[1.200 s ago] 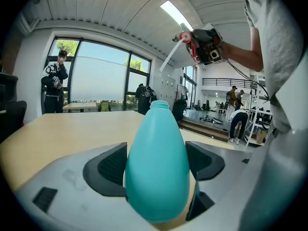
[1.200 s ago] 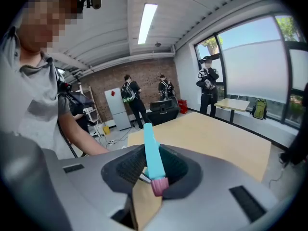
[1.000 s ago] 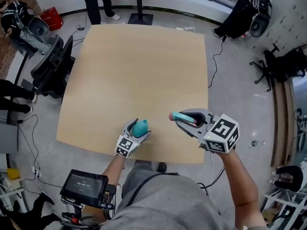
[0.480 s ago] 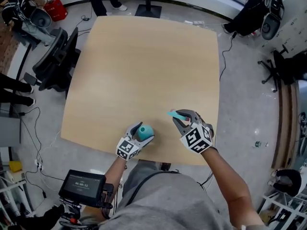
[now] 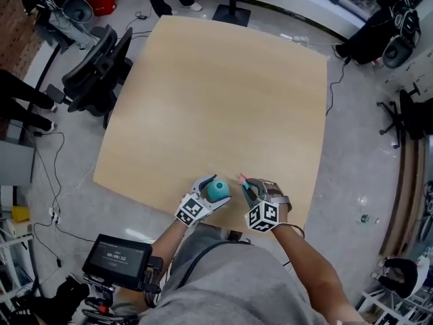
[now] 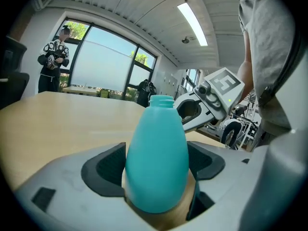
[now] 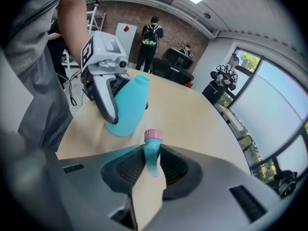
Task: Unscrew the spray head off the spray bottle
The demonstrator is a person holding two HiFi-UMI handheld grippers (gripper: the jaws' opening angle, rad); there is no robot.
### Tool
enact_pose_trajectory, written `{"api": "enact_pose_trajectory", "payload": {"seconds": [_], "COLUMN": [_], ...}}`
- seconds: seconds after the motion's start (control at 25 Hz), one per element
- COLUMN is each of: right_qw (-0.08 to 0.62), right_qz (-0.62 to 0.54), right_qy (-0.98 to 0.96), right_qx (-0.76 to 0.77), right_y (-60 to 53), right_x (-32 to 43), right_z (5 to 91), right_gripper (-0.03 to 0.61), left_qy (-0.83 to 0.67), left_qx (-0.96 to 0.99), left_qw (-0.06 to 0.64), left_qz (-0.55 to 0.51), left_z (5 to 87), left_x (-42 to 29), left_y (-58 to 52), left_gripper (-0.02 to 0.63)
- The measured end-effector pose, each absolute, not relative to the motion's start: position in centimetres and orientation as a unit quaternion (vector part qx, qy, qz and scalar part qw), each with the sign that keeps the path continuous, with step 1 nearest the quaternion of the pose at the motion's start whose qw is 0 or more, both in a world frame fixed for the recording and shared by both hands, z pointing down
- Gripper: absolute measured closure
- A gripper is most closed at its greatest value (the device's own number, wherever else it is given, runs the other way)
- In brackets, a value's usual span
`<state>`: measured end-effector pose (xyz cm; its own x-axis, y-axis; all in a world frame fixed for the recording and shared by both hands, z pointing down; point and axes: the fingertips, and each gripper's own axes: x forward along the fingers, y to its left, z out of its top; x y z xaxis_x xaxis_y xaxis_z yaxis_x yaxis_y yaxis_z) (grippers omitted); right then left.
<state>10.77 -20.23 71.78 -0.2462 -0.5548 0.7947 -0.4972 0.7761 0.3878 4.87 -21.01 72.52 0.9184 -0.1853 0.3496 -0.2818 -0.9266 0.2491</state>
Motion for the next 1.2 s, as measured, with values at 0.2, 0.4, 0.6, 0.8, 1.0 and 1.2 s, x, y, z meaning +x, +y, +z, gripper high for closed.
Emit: {"api": "enact_pose_trajectory", "payload": {"seconds": [0.2, 0.4, 0.6, 0.8, 1.0, 1.2], "right_qw": [0.529, 0.543, 0.562, 0.577, 0.54, 0.452], "right_qz": [-0.048, -0.08, -0.102, -0.068, -0.023, 0.019], "right_qy": [-0.787, -0.779, -0.77, -0.758, -0.759, -0.768], "right_qx": [0.314, 0.302, 0.284, 0.298, 0.362, 0.453], "right_y": [-18.7, -19.0, -18.7, -16.9, -16.9, -17.7], "right_x": [10.0, 9.6, 9.7, 12.0, 13.6, 14.8], "right_z": [74.0, 75.4, 76.6, 77.4, 75.8, 69.9], "right_gripper": [0.483, 0.482, 0.462, 0.369, 0.354, 0.356], "left_qy": [-0.112, -0.126, -0.127, -0.147, -0.191, -0.258], "left_qx": [0.969, 0.967, 0.966, 0.961, 0.952, 0.947], "left_qw": [0.12, 0.113, 0.111, 0.119, 0.127, 0.115], "left_qz": [0.187, 0.189, 0.194, 0.202, 0.201, 0.153], "left_z": [73.6, 74.2, 74.3, 73.9, 73.6, 68.5], "left_x": [5.1, 4.6, 4.0, 2.9, -0.5, -4.1], "left_y": [-19.4, -19.4, -19.3, -18.6, -18.9, -19.6], "left_gripper": [0.236, 0.235, 0.235, 0.218, 0.218, 0.219]}}
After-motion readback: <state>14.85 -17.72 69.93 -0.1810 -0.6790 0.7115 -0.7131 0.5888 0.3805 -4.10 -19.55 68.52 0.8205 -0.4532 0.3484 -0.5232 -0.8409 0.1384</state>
